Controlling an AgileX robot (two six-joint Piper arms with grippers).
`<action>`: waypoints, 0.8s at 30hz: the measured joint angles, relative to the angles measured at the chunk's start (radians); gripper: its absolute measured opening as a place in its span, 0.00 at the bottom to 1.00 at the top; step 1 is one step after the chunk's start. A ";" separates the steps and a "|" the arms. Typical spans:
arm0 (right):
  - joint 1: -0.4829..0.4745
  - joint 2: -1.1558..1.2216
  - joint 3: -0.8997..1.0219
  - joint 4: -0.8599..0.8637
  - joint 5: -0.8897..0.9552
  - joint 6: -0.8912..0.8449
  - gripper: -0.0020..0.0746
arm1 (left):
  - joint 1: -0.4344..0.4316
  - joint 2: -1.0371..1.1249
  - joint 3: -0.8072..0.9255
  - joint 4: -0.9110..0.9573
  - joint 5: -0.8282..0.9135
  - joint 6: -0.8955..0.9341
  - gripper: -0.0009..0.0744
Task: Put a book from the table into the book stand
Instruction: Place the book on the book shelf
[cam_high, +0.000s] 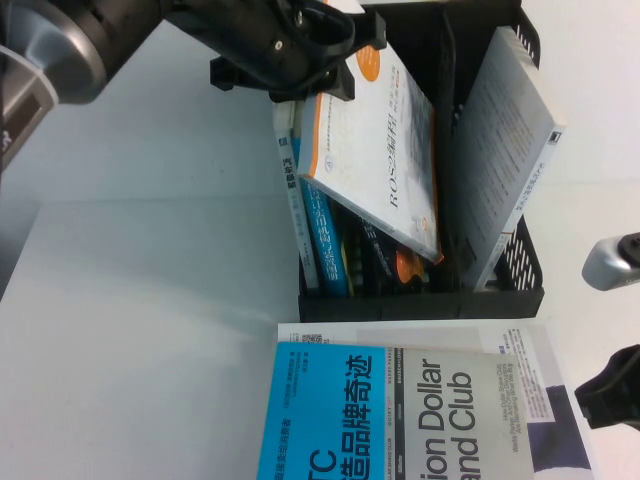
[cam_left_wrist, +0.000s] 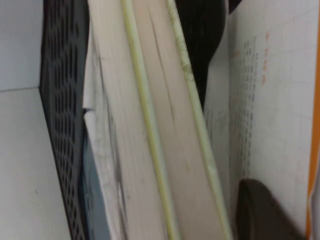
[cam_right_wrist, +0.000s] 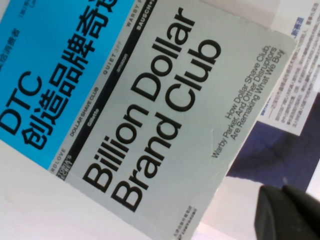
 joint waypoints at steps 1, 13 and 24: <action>0.000 0.000 0.000 -0.002 -0.004 0.000 0.02 | 0.000 0.009 0.000 -0.002 -0.002 0.000 0.15; 0.000 0.023 0.004 -0.044 -0.012 0.000 0.02 | 0.000 0.029 -0.002 0.000 -0.117 0.026 0.52; 0.000 0.023 0.006 -0.053 -0.014 -0.015 0.02 | 0.003 -0.017 -0.004 0.035 0.062 0.162 0.08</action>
